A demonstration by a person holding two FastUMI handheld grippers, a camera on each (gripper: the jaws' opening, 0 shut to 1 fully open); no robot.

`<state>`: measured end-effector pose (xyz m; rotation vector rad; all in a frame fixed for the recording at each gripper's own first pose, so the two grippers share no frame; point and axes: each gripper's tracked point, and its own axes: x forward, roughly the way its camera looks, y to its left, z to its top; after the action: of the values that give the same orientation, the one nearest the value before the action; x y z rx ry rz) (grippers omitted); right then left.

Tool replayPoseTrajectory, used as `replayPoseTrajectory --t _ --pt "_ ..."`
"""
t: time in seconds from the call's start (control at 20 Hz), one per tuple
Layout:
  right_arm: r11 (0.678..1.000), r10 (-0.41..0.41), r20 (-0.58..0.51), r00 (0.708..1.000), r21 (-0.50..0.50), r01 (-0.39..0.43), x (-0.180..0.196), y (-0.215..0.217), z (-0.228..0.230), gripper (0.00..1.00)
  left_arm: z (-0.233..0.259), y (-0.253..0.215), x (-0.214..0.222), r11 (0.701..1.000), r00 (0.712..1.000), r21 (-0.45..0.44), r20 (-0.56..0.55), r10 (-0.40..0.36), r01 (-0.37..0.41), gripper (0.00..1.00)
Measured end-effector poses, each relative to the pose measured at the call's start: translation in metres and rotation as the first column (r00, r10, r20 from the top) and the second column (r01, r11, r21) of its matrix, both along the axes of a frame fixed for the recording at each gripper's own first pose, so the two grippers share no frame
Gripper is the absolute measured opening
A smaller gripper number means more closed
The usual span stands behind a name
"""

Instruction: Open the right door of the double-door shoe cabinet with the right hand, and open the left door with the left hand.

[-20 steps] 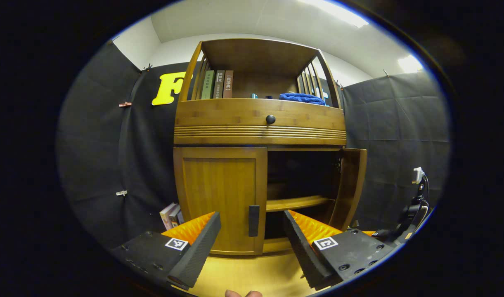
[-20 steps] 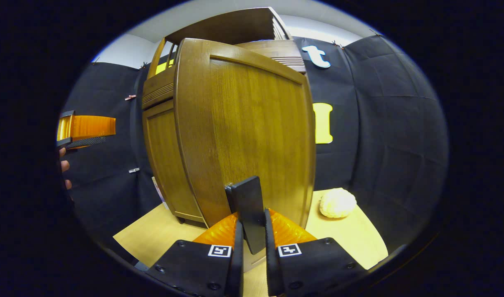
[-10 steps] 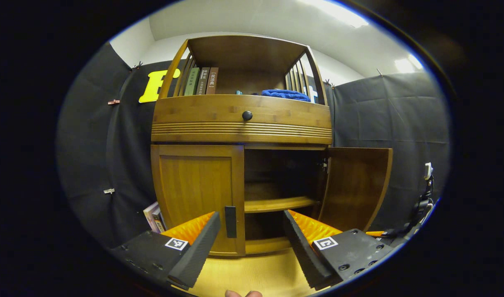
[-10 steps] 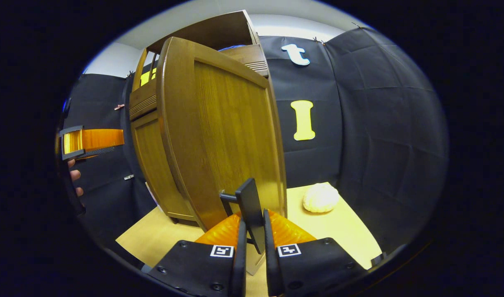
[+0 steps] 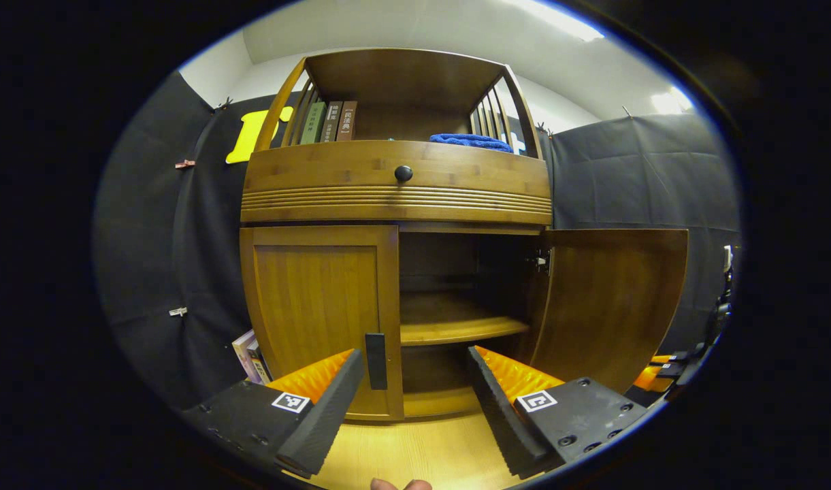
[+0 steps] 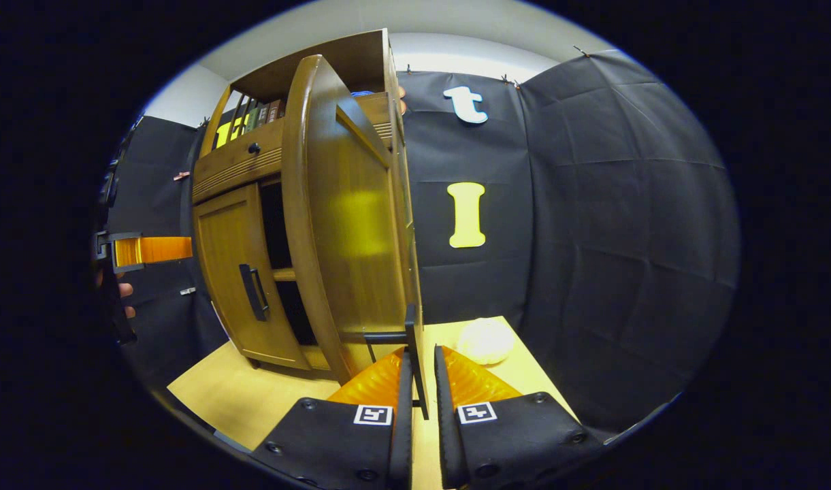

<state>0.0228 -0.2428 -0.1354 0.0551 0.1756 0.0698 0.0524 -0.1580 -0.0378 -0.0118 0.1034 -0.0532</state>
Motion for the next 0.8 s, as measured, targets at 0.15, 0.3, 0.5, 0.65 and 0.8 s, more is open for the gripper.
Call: replayPoseTrajectory --t 0.15,0.3,0.5,0.65,0.8 --pt "1.000 0.000 -0.001 1.000 0.006 0.000 -0.002 -0.006 0.001 0.21 -0.006 0.002 0.008 1.000 1.000 -0.003 -0.005 0.011 -0.011 0.95" --pt "1.000 -0.022 0.002 1.000 -0.008 0.022 -0.006 -0.015 0.003 0.21 -0.013 0.003 0.016 1.000 1.000 0.006 -0.003 0.019 -0.019 0.95" --pt "0.996 -0.090 0.060 0.994 -0.023 0.092 -0.024 -0.038 0.023 0.21 -0.025 0.003 0.032 0.999 1.000 0.029 -0.005 0.024 -0.024 0.95" --pt "0.983 -0.153 0.122 0.981 -0.082 0.164 -0.034 -0.058 0.042 0.39 -0.033 0.003 0.050 0.999 1.000 0.047 0.003 0.027 -0.027 0.96" --pt "0.970 -0.185 0.144 0.972 -0.134 0.205 -0.045 -0.072 0.053 0.83 -0.047 0.009 0.070 0.999 0.999 0.023 -0.001 0.049 -0.049 0.96"
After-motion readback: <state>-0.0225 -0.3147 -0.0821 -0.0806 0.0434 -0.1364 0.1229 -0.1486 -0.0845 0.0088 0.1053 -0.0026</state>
